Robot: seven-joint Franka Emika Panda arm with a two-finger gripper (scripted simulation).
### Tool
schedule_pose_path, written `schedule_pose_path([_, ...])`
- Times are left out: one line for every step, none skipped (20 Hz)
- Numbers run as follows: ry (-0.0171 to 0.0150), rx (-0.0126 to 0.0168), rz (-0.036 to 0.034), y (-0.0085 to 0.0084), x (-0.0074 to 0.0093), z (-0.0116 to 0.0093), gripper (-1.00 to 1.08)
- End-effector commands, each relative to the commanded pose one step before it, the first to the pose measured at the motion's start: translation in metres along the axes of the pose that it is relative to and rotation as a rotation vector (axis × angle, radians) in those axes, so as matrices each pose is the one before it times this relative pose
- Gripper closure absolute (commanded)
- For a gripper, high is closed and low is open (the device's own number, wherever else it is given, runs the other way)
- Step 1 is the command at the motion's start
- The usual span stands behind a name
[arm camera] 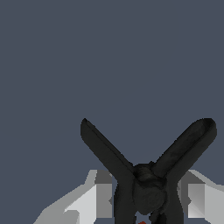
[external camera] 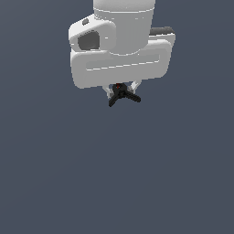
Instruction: Pick up the object and move it to a goal position.
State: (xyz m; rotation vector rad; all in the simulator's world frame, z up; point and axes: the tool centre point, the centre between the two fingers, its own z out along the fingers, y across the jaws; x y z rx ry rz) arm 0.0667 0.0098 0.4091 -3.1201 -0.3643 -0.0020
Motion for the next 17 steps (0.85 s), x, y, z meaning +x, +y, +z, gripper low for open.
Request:
schedule_pose_path([-0.00127, 0.00016, 0.00018, 0.00276, 0.00004, -0.01541, 1.08])
schedule_pose_path([0.0, 0.0, 0.0, 0.00085, 0.00021, -0.00486, 1.08])
schedule_pose_path([0.0, 0.0, 0.0, 0.00077, 0.00022, -0.00437, 1.08])
schedule_pose_path([0.0, 0.0, 0.0, 0.00069, 0.00021, -0.00391, 1.08])
schedule_pose_path([0.0, 0.0, 0.0, 0.00062, 0.00021, -0.00349, 1.08])
schedule_pose_path([0.0, 0.0, 0.0, 0.00056, 0.00021, -0.00309, 1.08])
schedule_pose_path([0.0, 0.0, 0.0, 0.00049, 0.0002, -0.00271, 1.08])
schedule_pose_path([0.0, 0.0, 0.0, 0.00043, 0.0002, -0.00236, 1.08])
schedule_pose_path([0.0, 0.0, 0.0, 0.00038, 0.00019, -0.00203, 1.08])
schedule_pose_path([0.0, 0.0, 0.0, 0.00032, 0.00018, -0.00172, 1.08])
schedule_pose_path([0.0, 0.0, 0.0, 0.00027, 0.00017, -0.00143, 1.08])
schedule_pose_path([0.0, 0.0, 0.0, 0.00023, 0.00016, -0.00117, 1.08])
schedule_pose_path([0.0, 0.0, 0.0, 0.00018, 0.00014, -0.00092, 1.08])
schedule_pose_path([0.0, 0.0, 0.0, 0.00014, 0.00011, -0.00069, 1.08])
schedule_pose_path([0.0, 0.0, 0.0, 0.0001, 0.00008, -0.00048, 1.08])
schedule_pose_path([0.0, 0.0, 0.0, 0.00006, 0.00005, -0.00028, 1.08])
schedule_pose_path([0.0, 0.0, 0.0, 0.00002, 0.00002, -0.00009, 1.08])
